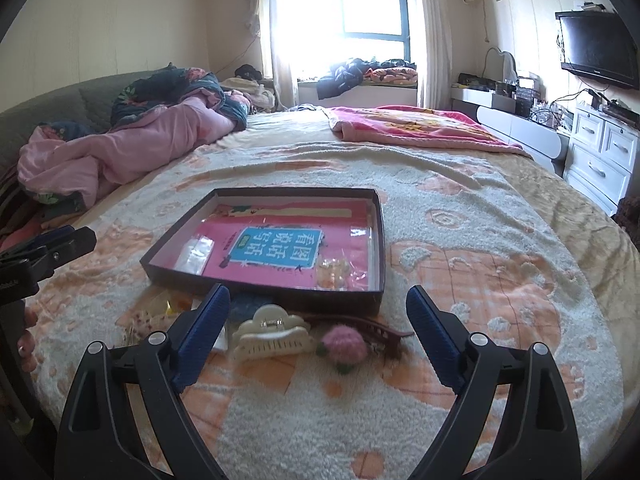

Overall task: Organize jewelry
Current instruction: 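Withdraw both open tools from the tray toward the loose jewelry, then grasp the pink polka-dot bow with the left tool while the right tool grasps the pink pom-pom tie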

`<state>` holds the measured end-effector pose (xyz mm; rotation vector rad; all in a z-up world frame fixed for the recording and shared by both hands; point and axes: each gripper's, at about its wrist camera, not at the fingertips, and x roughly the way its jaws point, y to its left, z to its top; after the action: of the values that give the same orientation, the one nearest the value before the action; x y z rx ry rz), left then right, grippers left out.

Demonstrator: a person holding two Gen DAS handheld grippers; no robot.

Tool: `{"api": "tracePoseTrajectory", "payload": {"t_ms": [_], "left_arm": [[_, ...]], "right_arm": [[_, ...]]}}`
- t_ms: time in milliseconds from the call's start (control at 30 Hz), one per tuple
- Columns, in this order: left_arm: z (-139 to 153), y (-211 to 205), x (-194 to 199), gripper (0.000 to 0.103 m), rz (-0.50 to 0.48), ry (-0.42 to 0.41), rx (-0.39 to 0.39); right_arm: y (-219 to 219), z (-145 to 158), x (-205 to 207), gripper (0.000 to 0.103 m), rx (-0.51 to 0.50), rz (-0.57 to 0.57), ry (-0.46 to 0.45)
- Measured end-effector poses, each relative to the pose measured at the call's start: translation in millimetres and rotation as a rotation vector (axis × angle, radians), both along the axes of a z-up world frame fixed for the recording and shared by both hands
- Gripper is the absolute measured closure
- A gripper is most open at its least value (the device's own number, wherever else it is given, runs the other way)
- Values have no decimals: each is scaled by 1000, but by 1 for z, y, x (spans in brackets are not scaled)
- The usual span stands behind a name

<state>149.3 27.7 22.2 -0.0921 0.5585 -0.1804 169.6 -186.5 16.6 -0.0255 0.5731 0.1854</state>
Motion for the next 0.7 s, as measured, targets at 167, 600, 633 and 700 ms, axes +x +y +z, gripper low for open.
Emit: {"api": "tracePoseTrajectory", "payload": {"t_ms": [167,600,633,700], "left_arm": [[-5,2,-10,11,-1,14,-1],[-35,4,-28,11,-19,100,-4],[-37,3,-28,11,-24,105,-3],[-42,-1,-28,11,-35,119,-3]], "right_arm": [[-3,-7,-8,16,-11,1,18],[-8,-23,-28,16,-45,3,60],[-9,-25,-29,16,-47,0,64],[-12,-29,-29,16,-52,-8,71]]}}
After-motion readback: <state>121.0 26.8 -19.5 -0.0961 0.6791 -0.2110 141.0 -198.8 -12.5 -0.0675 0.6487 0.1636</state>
